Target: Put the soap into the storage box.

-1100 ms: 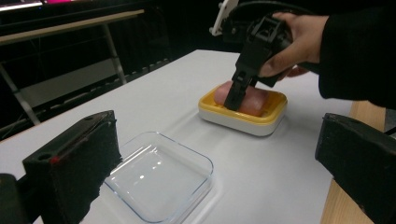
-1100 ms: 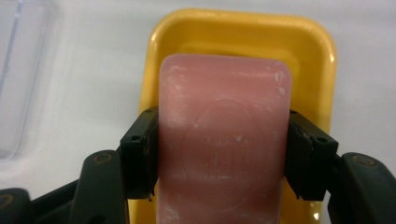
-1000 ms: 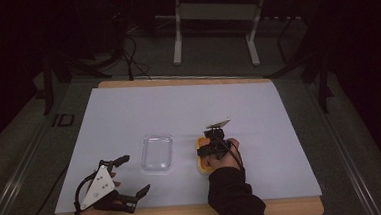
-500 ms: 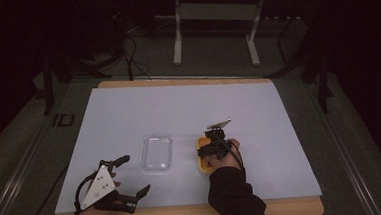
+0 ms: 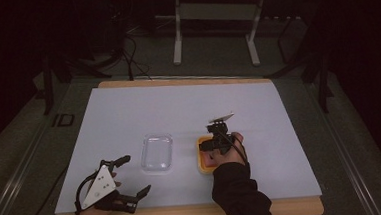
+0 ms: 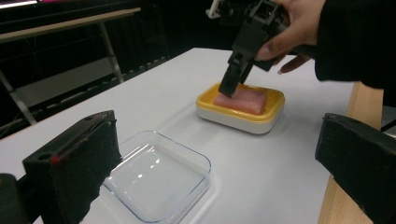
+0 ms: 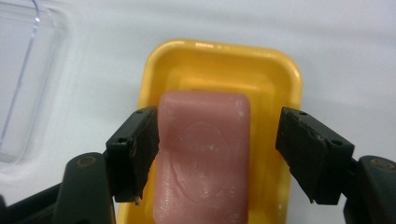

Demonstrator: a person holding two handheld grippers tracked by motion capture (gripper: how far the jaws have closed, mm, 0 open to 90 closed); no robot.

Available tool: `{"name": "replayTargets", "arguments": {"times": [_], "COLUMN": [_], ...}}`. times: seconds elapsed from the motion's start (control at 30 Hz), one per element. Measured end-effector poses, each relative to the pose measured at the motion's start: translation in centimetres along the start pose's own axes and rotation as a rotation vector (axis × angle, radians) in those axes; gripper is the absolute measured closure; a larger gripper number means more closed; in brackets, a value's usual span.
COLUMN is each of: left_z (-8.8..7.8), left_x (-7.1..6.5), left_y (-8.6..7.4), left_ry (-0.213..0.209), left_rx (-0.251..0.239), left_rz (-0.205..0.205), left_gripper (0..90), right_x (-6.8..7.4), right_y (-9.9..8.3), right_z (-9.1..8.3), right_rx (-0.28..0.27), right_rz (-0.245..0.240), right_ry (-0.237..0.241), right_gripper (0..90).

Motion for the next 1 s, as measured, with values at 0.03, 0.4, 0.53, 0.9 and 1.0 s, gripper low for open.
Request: {"name": "replayTargets", "arguments": {"times": [0.03, 0.4, 0.53, 0.9, 1.0], "left_z": [0.0, -0.2, -0.3, -0.6, -0.9], "left_x": [0.0, 0.1, 0.2, 0.3, 0.1], "left_y": [0.0, -0.2, -0.3, -0.7, -0.7], "left_ry": [-0.001, 0.005, 0.012, 0.02, 0.028], "left_rx": [0.001, 0.013, 0.017, 0.021, 0.022], "left_rz": [0.0, -0.002, -0.015, -0.036, -0.033], "left_gripper": [0.2, 0.2, 0.2, 0.2, 0.2], "right_x": [-0.2, -1.4, -1.6, -2.9, -3.5], "right_y": [0.1, 0.7, 0.6, 0.2, 0.0], "right_z": [-0.2, -2.4, -2.7, -3.3, -3.9], "right_rx": [-0.005, -0.021, -0.024, -0.104, -0.143], "right_rz": [-0.012, -0.107, -0.171, -0.32, -0.347], "right_ry": [-0.009, 0.108, 0.137, 0.186, 0.204], "right_gripper": [29.7, 15.0, 10.7, 11.1, 13.6]}}
Point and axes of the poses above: each handheld gripper's, and its own axes: z roughly forward along the jaws, y roughly out of its top, x roughly to its left, the point moved 2 cm from there along z, roughly forward along the jaws, and after that the axes turned 10 degrees about -z, right-handed, at the moved point
